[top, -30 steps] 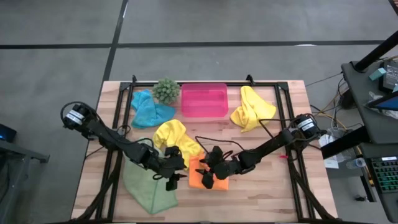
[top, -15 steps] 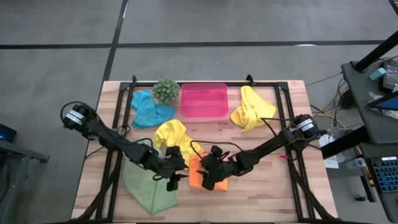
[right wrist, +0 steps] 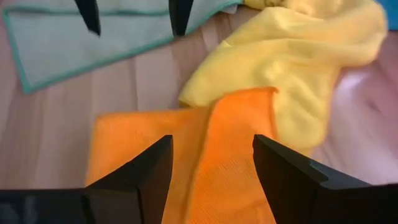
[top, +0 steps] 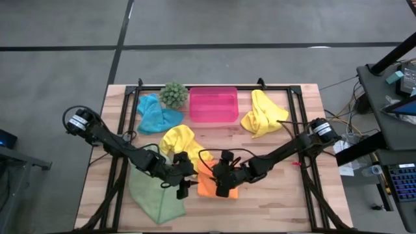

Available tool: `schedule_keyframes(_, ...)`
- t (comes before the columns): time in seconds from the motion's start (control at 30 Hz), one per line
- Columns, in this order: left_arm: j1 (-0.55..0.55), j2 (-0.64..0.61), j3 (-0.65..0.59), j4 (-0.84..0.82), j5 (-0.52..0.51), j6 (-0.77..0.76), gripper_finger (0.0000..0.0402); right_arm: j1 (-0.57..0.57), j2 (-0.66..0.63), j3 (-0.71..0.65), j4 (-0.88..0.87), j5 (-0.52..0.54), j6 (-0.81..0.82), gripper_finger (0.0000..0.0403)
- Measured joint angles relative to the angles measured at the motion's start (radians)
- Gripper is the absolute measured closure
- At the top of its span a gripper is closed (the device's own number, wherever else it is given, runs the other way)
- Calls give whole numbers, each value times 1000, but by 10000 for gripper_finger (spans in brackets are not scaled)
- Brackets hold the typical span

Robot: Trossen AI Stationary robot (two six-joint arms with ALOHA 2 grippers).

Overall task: Fold microfiber towels
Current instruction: Fold the orange microfiber towel

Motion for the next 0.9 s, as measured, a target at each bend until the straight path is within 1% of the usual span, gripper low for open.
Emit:
schedule_keyframes(0.13,0,17,36,7,-29,-25,231,19,-82,-38,-90,0,-59,193)
schedule_keyframes(0.2,0,46,60,4,-45,-25,231,30,-135,-86,-99,0,-91,193)
schedule_keyframes(0.3,0,103,104,12,-47,-24,231,41,-228,-173,-77,0,-92,193)
schedule_keyframes(0.4,6,174,153,16,-55,-4,231,47,-308,-274,9,1,-82,193)
schedule_keyframes(0.53,31,278,231,20,-60,29,231,53,-382,-411,214,-1,-86,193)
schedule_keyframes(0.63,54,359,299,16,-61,63,231,51,-417,-486,337,1,-91,193)
schedule_keyframes(0.77,79,451,385,9,-49,109,231,51,-443,-543,414,-1,-88,193)
schedule_keyframes(0.83,89,490,417,-2,-40,111,231,52,-449,-554,416,0,-85,193)
schedule_keyframes(0.9,94,515,441,-63,-37,108,231,52,-448,-555,417,0,-86,193)
